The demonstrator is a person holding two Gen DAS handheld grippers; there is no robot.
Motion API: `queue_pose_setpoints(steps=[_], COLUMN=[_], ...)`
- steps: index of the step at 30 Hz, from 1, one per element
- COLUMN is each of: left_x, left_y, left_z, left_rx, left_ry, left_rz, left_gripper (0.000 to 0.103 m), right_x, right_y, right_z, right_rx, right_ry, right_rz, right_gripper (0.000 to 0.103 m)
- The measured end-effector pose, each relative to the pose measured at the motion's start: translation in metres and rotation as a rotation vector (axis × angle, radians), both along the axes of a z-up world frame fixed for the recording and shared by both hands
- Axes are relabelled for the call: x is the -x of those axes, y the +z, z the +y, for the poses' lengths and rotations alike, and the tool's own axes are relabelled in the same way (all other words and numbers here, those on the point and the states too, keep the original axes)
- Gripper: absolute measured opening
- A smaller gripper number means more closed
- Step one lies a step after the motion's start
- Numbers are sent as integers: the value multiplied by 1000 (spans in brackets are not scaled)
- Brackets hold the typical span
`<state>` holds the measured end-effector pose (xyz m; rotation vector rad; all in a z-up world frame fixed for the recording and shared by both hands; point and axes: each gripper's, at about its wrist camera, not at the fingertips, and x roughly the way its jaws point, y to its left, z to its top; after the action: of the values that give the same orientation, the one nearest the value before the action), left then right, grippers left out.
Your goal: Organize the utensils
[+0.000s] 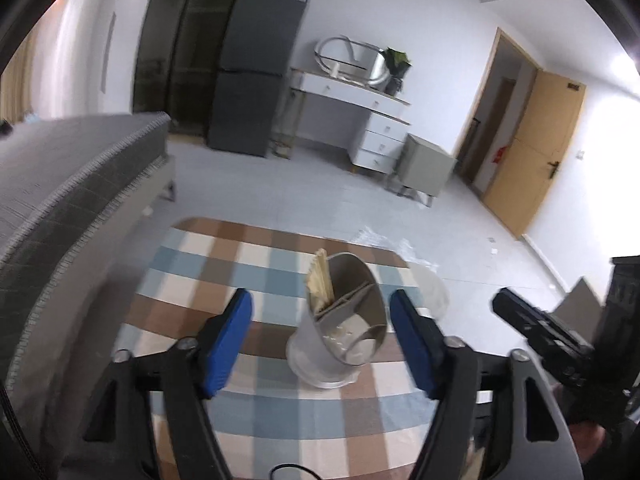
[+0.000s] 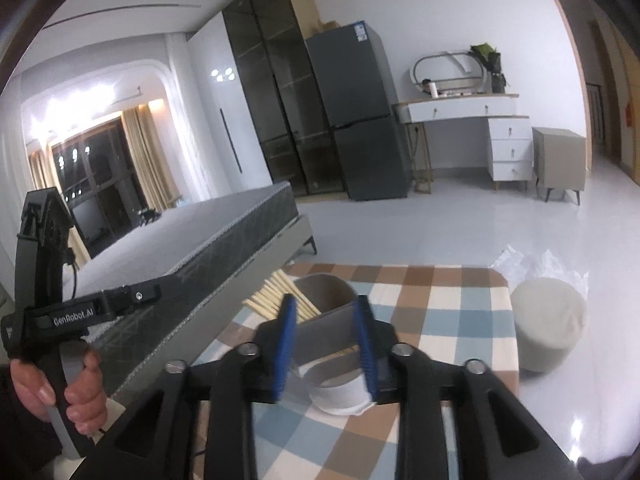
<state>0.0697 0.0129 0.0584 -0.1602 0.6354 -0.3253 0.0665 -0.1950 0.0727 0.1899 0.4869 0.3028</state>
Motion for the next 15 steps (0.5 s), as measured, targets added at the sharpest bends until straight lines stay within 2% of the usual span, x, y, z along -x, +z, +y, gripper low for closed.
queue_pose_setpoints(steps=[2, 4, 7, 9, 11, 15], left_x=[11, 18, 31, 37, 43, 53], left_y=[5, 7, 10, 11, 11, 12], left_z=[1, 3, 5, 4, 2, -3], left_rx=[-20, -35, -56, -78, -93, -122], left_ry=[36, 70, 119, 145, 154, 168], left_rz=[-25, -31, -46, -54, -63, -84], left_gripper=[76, 82, 84, 88, 93, 96], right_x=[10, 21, 33, 41, 48, 62], right_y=[4, 7, 10, 12, 14, 17], right_z=[2, 6, 10, 13, 15, 18], right_rx=[-12, -14, -18, -13, -15, -29], right_ry=[-3, -11, -12, -16, -20, -29], right_rz=[-20, -42, -60, -76, -88, -115], right_gripper=[47, 54, 65, 68, 78, 85])
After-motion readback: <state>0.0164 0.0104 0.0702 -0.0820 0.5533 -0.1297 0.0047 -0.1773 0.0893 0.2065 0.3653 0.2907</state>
